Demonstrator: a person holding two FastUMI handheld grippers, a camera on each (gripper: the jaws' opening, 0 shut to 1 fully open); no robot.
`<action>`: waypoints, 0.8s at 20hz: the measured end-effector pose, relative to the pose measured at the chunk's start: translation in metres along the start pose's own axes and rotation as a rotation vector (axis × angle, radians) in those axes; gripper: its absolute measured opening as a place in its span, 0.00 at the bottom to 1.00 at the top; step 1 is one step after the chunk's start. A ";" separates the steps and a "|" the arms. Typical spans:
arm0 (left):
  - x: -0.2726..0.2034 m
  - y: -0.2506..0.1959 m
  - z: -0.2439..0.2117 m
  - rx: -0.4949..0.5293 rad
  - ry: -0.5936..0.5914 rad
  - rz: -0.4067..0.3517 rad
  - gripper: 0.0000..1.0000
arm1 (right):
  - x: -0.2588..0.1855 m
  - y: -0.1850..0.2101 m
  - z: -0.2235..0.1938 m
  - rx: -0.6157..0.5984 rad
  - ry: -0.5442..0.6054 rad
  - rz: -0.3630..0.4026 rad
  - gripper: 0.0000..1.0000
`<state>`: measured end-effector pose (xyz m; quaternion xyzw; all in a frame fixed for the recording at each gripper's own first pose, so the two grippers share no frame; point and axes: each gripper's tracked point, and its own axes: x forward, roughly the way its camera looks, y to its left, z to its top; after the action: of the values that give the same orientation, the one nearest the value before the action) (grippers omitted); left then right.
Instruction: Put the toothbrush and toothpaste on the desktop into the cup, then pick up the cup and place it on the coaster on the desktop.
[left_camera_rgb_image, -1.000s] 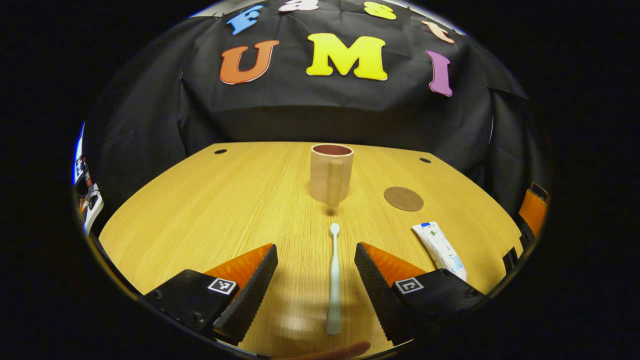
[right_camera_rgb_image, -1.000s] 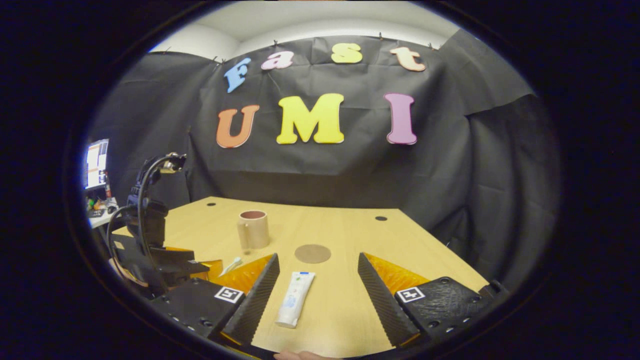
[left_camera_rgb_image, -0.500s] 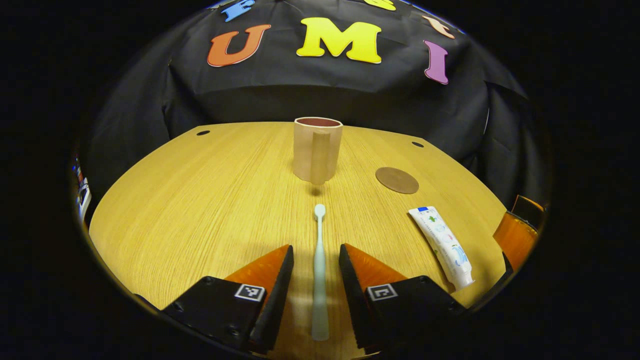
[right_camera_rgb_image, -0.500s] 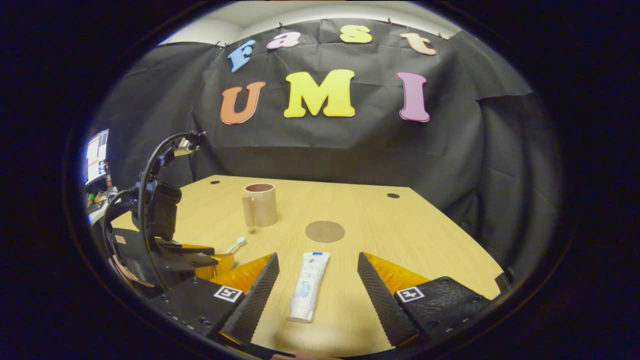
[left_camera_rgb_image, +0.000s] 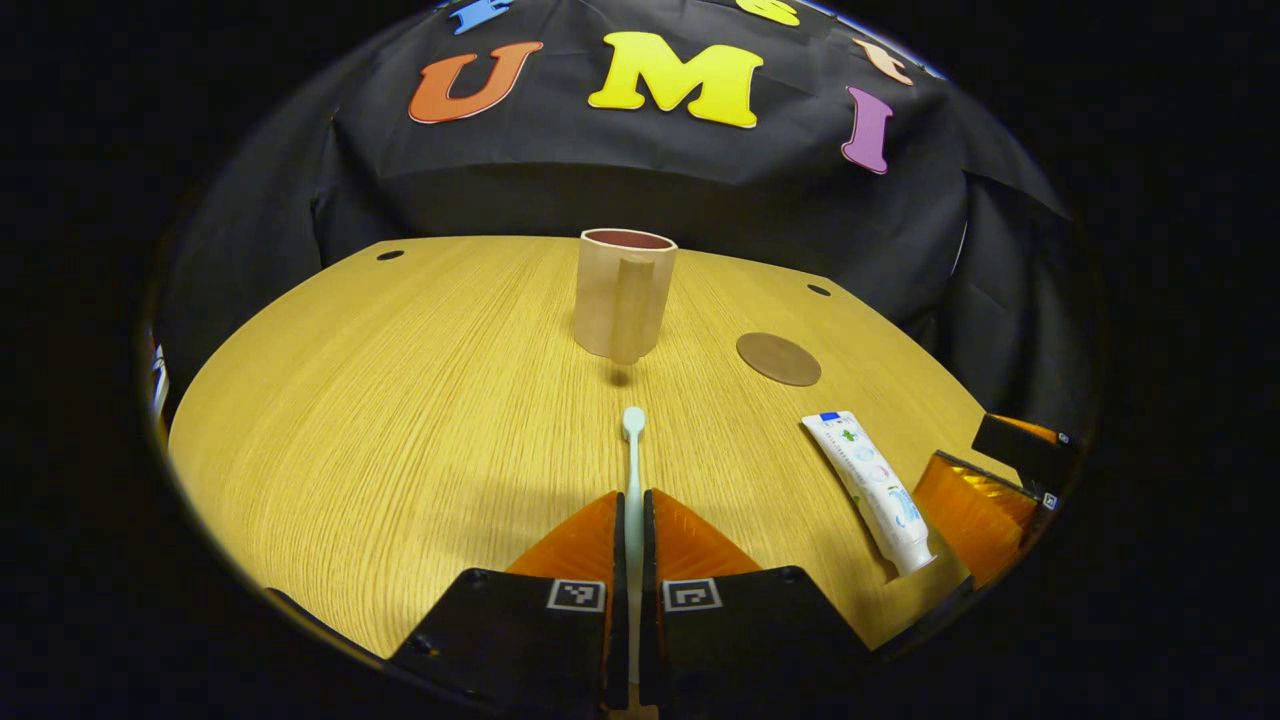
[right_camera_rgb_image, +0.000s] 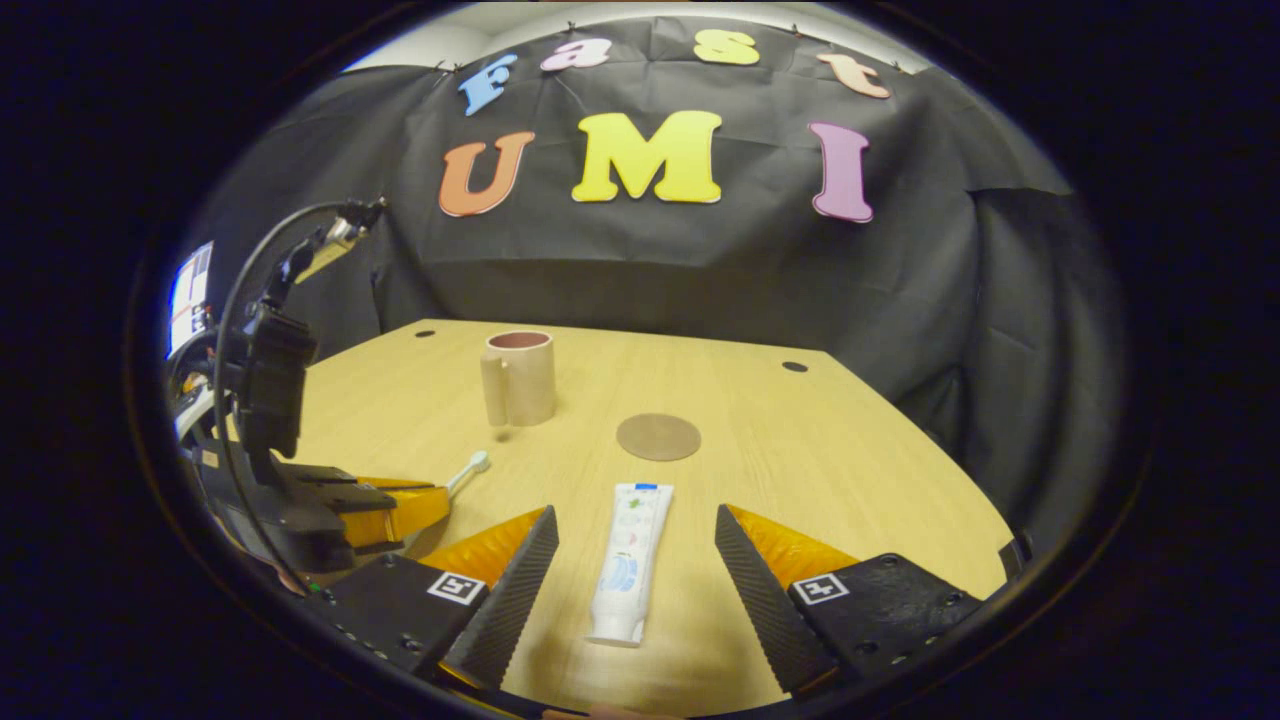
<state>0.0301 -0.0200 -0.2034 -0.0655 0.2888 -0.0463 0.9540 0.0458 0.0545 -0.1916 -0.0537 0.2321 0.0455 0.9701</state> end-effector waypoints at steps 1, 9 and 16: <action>-0.005 0.002 0.005 -0.009 -0.025 -0.001 0.06 | 0.004 0.001 -0.003 0.000 0.015 -0.003 0.95; -0.046 0.006 0.058 0.051 -0.277 0.035 0.06 | 0.035 0.003 -0.028 0.049 0.132 -0.025 0.94; -0.092 -0.011 0.095 0.154 -0.472 0.059 0.06 | 0.047 -0.008 -0.041 0.116 0.177 -0.012 0.67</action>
<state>0.0061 -0.0099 -0.0733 0.0070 0.0555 -0.0236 0.9982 0.0700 0.0445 -0.2485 -0.0024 0.3188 0.0215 0.9476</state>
